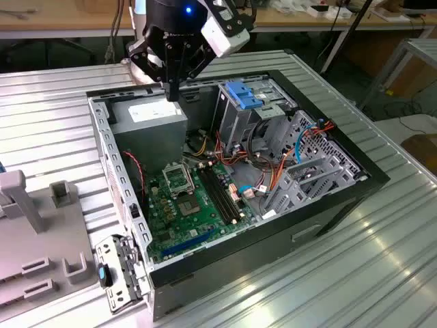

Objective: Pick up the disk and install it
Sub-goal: 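Reach for the disk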

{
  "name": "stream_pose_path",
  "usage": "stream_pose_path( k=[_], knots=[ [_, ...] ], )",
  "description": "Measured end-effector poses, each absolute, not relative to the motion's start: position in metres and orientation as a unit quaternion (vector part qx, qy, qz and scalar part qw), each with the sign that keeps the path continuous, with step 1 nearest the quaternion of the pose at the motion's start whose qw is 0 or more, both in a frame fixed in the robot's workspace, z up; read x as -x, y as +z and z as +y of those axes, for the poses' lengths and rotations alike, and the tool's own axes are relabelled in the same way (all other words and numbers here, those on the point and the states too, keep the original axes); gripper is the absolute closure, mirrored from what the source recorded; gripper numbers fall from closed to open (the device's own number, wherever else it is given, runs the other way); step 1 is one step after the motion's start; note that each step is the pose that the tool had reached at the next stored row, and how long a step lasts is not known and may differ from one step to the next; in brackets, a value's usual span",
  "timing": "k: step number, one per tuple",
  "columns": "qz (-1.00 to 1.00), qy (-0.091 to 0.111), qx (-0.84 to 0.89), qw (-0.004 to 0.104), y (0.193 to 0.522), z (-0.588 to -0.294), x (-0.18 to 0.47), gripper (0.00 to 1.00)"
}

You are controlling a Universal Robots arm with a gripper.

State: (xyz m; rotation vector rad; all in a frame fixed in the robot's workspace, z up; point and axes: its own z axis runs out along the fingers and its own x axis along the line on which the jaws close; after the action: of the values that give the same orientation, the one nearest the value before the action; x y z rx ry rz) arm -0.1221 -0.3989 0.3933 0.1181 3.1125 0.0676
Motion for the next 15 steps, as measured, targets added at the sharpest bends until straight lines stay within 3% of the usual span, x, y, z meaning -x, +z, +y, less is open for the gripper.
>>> stream_pose_path(
  k=[15],
  knots=[
    [0.999,0.022,-0.038,0.013,0.393,-0.399,0.154,0.89]
  ],
)
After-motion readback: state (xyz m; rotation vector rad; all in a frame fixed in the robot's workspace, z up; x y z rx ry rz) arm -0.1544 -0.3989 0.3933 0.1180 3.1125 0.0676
